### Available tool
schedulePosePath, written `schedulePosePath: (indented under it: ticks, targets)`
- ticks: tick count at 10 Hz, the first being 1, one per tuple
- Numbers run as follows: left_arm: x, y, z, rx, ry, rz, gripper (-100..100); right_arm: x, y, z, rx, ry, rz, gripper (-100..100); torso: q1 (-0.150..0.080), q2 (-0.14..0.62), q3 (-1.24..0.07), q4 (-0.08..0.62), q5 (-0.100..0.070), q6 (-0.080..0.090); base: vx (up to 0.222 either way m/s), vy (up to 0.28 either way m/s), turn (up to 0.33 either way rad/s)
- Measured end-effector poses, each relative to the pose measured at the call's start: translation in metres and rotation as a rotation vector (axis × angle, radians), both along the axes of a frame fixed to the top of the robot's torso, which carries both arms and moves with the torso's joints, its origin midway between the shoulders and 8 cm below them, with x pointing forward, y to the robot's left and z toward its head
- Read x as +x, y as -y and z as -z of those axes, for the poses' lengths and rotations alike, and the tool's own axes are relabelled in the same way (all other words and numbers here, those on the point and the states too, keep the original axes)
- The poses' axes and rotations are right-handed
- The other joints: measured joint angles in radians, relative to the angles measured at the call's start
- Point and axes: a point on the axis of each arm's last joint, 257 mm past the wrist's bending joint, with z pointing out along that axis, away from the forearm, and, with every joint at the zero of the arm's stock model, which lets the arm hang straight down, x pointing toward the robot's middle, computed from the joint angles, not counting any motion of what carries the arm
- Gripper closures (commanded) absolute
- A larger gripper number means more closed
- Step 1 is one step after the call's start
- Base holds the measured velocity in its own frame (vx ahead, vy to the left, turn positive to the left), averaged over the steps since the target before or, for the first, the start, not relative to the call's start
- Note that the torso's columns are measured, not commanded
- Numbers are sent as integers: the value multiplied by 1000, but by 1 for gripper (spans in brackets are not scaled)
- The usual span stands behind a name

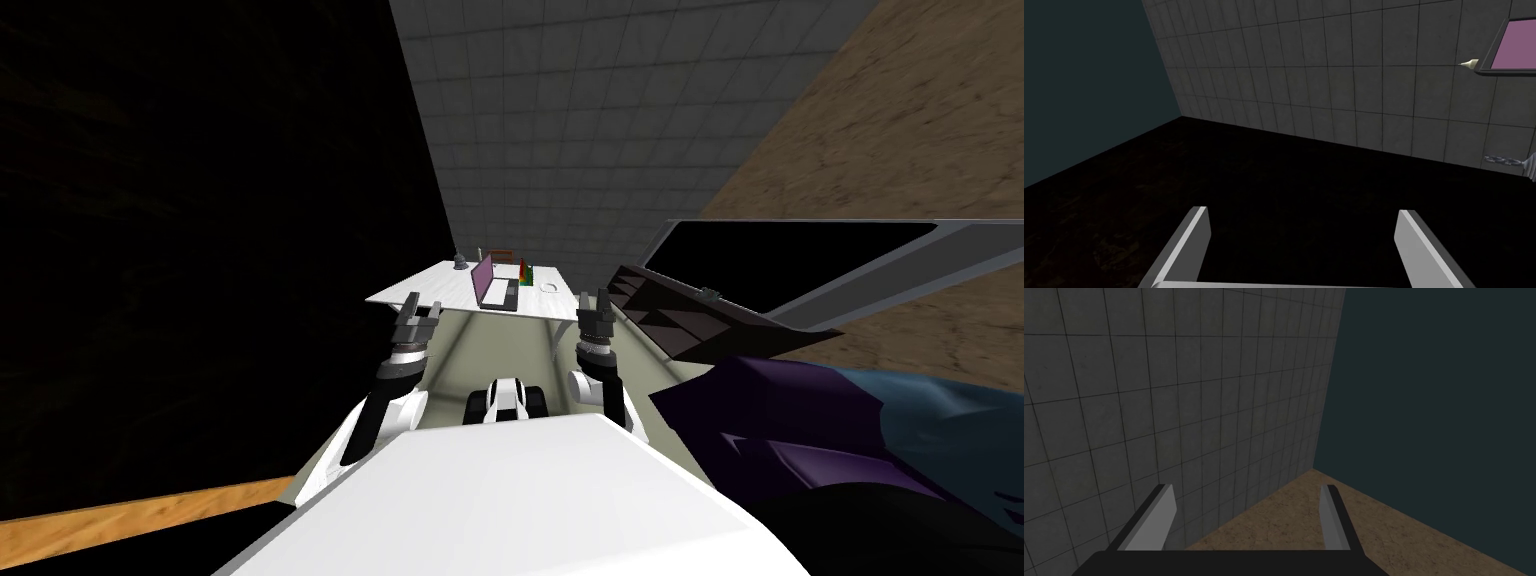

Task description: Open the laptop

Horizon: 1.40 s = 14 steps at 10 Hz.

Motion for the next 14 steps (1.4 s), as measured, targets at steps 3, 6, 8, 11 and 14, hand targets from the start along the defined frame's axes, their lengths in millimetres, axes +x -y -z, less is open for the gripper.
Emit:
schedulePosePath:
  ticks: [3, 6, 8, 11, 14]
  targets:
    - [8, -2, 7, 26, -61, -14, -100, 0, 0, 0, 0, 0, 0, 0, 1, 0, 0, 0, 0, 0, 75, -4, -48]
    - [15, -5, 14, 48, -119, -31, -100, 0, 0, 0, 0, 0, 0, 0, 0, 1, 0, 0, 0, 0, 64, -11, -46]
    - [19, -8, 20, 63, -156, -42, -100, 0, 0, 0, 0, 0, 0, 0, 0, 0, 0, 0, 0, 0, 61, -14, -48]
    - [25, -11, 27, 93, -208, -56, -100, 0, 0, 0, 0, 0, 0, 0, 1, 0, 0, 0, 0, 0, 58, -1, -40]
    - [30, -13, 34, 132, -260, -68, -100, 0, 0, 0, 0, 0, 0, 0, 0, 0, 0, 0, 0, 0, 65, -5, -43]
